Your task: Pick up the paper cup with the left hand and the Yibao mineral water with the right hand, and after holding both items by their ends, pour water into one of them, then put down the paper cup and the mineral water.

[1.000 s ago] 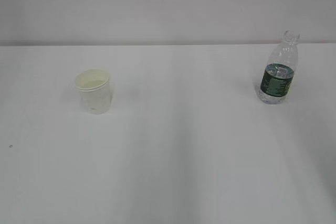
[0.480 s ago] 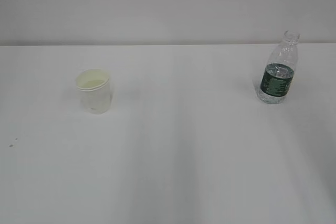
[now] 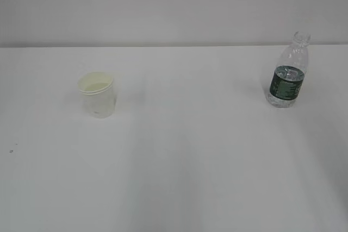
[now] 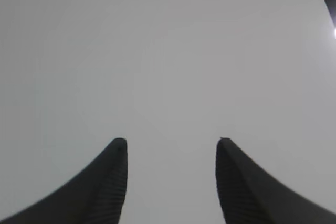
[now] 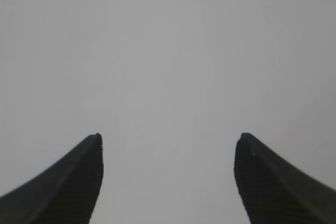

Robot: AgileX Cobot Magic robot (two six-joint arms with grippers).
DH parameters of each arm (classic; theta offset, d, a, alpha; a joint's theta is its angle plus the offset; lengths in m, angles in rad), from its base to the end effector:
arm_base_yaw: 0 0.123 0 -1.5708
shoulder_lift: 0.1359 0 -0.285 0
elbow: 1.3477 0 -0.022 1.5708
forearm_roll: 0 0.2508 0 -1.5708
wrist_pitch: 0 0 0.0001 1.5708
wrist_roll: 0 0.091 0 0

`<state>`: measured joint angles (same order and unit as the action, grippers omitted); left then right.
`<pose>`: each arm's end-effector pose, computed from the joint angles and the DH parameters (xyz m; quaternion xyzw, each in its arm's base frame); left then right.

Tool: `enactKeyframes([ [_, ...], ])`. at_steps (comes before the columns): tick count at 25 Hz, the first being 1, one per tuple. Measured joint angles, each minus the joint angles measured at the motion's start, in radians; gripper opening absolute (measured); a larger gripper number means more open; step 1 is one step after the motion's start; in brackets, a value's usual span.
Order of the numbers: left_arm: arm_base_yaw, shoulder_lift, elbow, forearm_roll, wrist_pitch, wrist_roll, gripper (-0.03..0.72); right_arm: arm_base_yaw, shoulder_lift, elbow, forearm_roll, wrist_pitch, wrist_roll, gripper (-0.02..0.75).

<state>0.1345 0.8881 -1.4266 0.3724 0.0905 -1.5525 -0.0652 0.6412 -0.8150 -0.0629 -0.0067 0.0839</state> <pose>0.1187 0.0191 0.5779 -0.3123 0.3807 -0.4281 0.7578 0.1210 -0.0079 0.4328 0.0260 0.6059 -0.0174 0.7949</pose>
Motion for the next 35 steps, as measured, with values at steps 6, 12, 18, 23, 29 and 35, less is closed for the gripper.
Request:
enactKeyframes([
  [6, 0.0, -0.027, 0.0, -0.095, 0.002, 0.0, 0.385, 0.0, 0.0, -0.069, -0.004, 0.073, 0.0, 0.589],
  [12, 0.0, -0.066, -0.002, -0.143, 0.054, 0.0, 0.385, 0.0, -0.045, -0.099, -0.013, 0.153, 0.0, 0.589],
  [18, 0.0, -0.107, -0.002, -0.202, 0.102, 0.0, 0.384, 0.0, -0.127, -0.099, -0.047, 0.27, -0.001, 0.589],
  [23, 0.0, -0.17, -0.002, -0.204, 0.149, 0.015, 0.37, 0.0, -0.198, -0.104, -0.052, 0.364, -0.001, 0.589],
  [29, 0.0, -0.222, -0.002, -0.21, 0.219, 0.109, 0.364, 0.0, -0.266, -0.121, -0.078, 0.455, -0.001, 0.589],
  [35, 0.0, -0.248, -0.002, -0.278, 0.286, 0.179, 0.363, 0.0, -0.27, -0.16, -0.084, 0.499, -0.001, 0.589],
])
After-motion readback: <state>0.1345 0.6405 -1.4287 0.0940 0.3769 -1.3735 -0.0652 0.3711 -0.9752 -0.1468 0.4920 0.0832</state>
